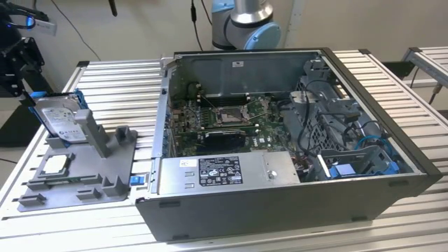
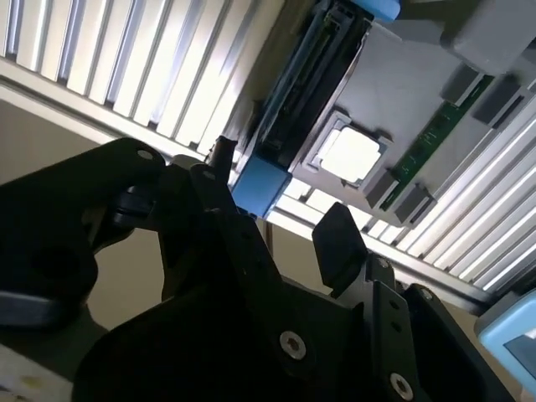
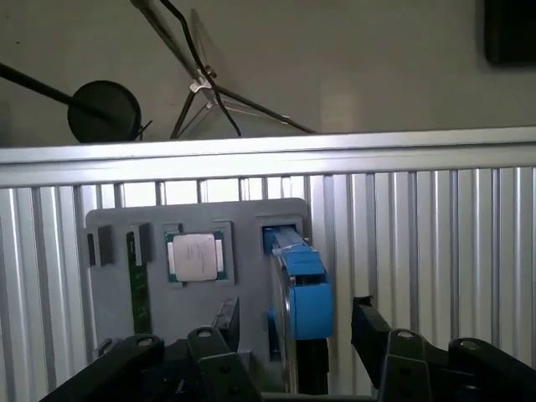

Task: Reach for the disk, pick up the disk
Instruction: 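Pick up the disk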

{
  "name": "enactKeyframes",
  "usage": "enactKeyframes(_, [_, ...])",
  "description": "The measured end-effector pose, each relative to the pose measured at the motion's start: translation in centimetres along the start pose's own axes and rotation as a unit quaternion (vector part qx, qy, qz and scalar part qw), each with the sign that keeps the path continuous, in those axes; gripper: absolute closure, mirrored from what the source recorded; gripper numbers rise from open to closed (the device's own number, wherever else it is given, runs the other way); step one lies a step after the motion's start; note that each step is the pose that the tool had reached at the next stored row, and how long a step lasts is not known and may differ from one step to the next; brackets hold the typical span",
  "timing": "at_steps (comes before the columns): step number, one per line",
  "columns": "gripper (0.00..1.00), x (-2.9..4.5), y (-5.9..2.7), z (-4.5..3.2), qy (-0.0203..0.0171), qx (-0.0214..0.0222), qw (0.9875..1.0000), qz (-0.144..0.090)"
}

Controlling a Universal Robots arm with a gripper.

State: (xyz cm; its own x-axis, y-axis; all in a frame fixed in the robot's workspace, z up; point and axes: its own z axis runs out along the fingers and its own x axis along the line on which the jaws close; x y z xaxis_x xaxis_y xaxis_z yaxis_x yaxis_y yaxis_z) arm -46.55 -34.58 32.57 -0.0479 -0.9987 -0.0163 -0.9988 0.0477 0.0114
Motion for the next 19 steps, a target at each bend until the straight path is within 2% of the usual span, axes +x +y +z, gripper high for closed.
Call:
enactKeyframes(15, [0.00,0.00,0.00,0.05,-0.0004,-0.0001,1.0000,-0.001])
enactKeyframes(19, [0.00,0.01,-0.01,0.49,-0.0010,-0.0002,1.0000,-0.004])
